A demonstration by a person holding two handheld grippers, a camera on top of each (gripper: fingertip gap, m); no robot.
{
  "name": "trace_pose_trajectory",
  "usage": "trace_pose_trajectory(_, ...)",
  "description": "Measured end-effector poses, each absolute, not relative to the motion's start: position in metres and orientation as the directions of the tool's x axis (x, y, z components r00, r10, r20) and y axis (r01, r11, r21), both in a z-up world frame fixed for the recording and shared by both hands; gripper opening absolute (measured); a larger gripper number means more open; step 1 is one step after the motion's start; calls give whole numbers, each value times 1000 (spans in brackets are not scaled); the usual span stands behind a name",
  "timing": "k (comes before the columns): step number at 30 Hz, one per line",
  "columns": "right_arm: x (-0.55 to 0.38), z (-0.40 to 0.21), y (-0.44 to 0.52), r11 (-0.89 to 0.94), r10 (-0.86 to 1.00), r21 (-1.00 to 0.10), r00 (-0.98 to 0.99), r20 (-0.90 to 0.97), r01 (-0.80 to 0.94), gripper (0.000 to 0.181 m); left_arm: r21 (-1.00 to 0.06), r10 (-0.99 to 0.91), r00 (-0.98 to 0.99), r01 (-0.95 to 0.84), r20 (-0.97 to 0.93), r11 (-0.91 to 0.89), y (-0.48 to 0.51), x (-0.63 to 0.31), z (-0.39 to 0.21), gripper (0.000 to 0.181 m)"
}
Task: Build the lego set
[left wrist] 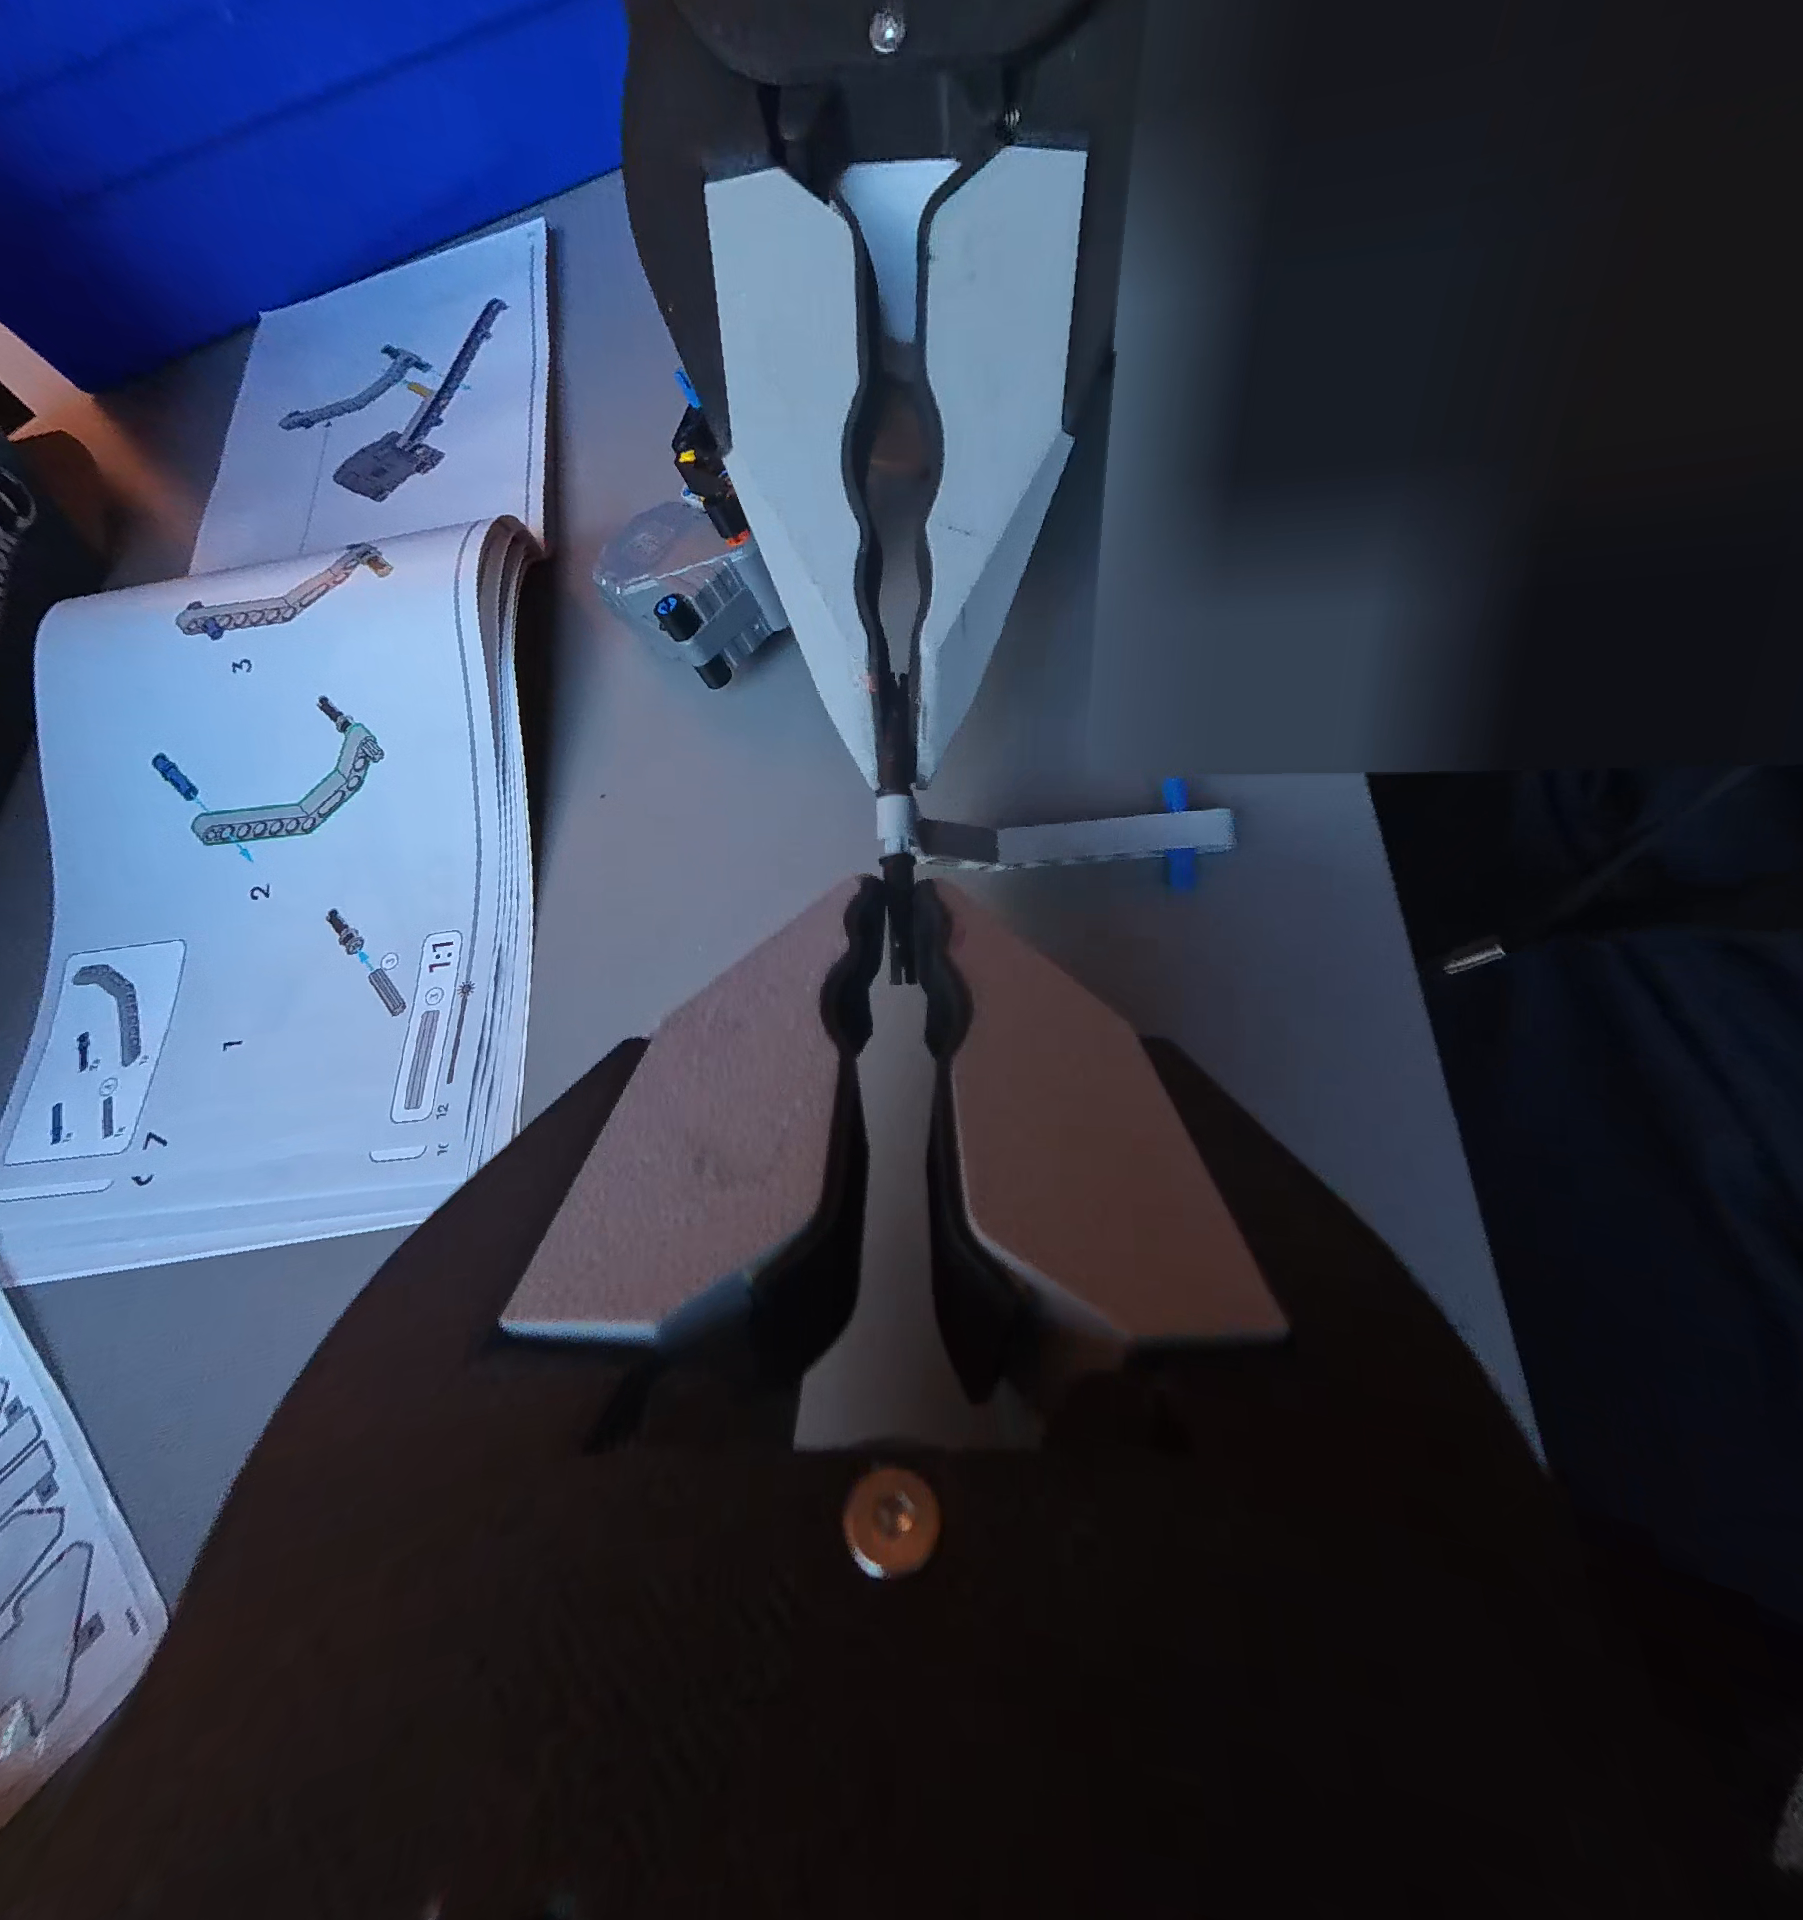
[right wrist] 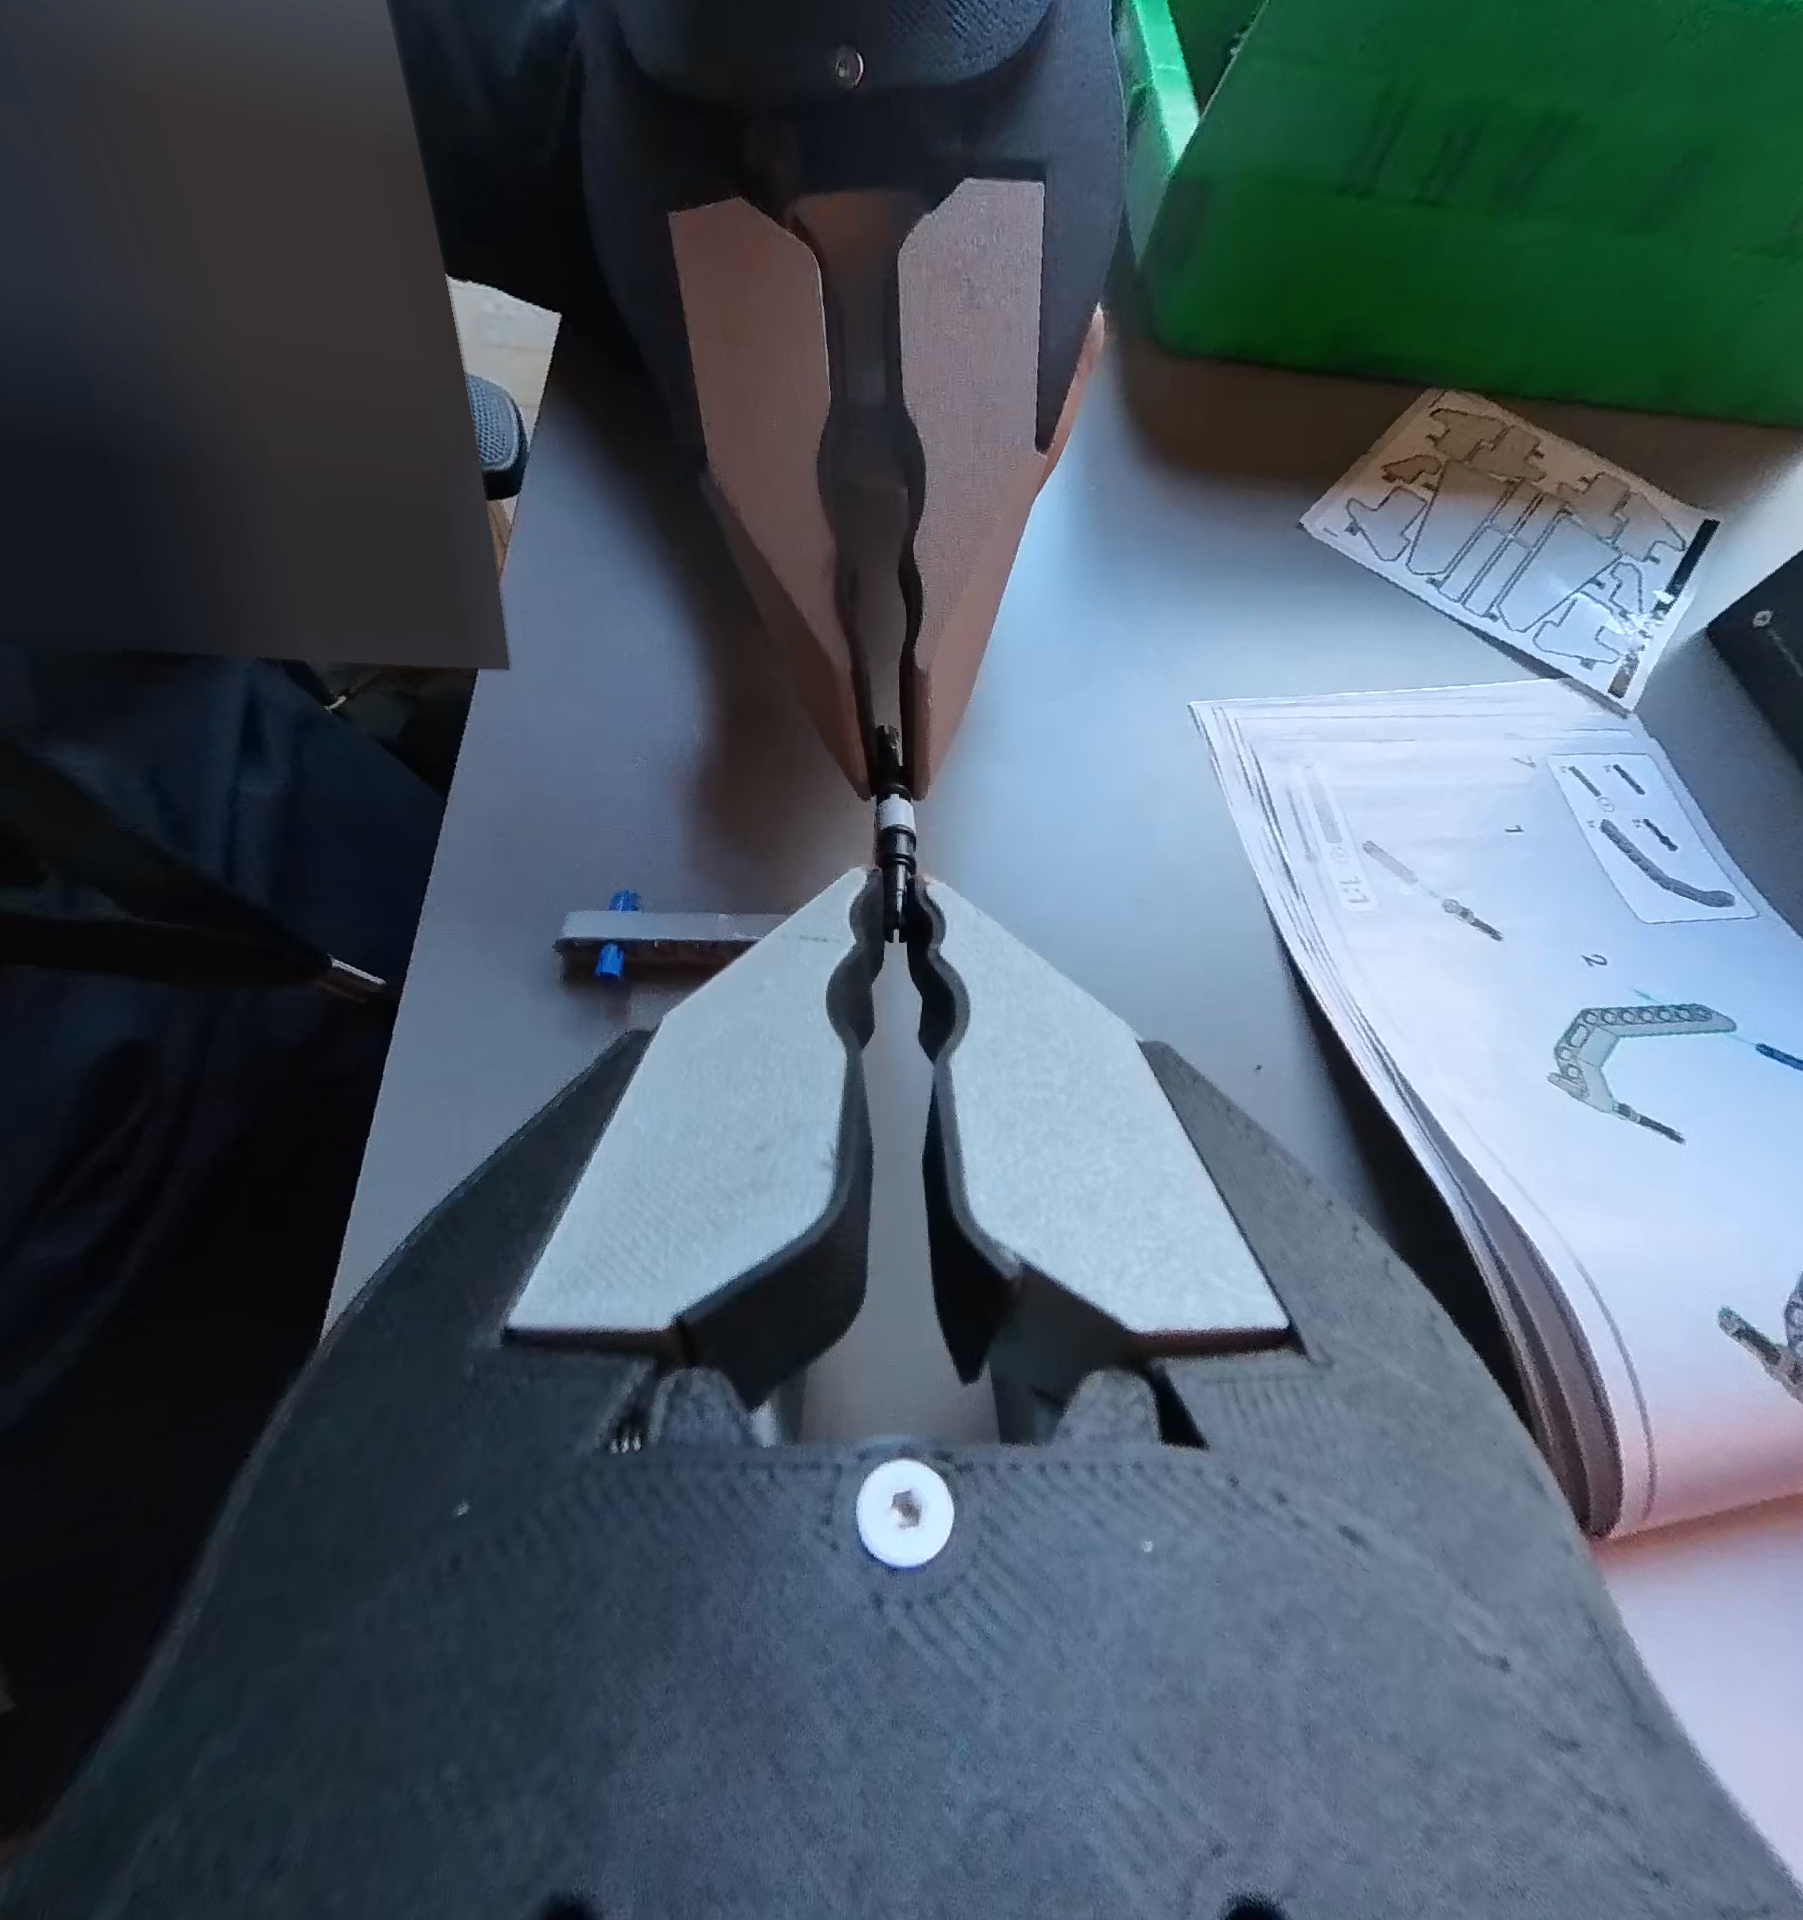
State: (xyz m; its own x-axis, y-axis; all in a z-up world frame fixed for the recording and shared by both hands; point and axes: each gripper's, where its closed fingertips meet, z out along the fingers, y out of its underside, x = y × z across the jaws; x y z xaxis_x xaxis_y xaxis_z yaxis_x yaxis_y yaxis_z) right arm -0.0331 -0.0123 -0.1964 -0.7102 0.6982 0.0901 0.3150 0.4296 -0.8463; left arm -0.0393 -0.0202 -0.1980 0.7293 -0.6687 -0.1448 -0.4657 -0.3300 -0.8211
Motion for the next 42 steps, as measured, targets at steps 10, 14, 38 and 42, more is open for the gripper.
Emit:
trace_pose_trajectory(10,-32,-200,-14,438,674,-837,-736,64,328,2,-806,-688,714,-480,-130,-346,-22,-37,-202,3)
trace_pose_trajectory(14,-33,-192,-10,378,699,-865,-715,31,331,2,-846,-665,740,-418,-106,-331,-17,-39,-194,4)
trace_pose_trajectory(38,-37,-196,-21,444,678,-845,-729,99,298,5,-856,-677,735,-380,-47,-352,-19,-34,-191,3)
trace_pose_trajectory(42,-37,-203,-29,516,649,-809,-745,156,281,5,-858,-692,722,-367,-18,-360,-21,-26,-191,4)
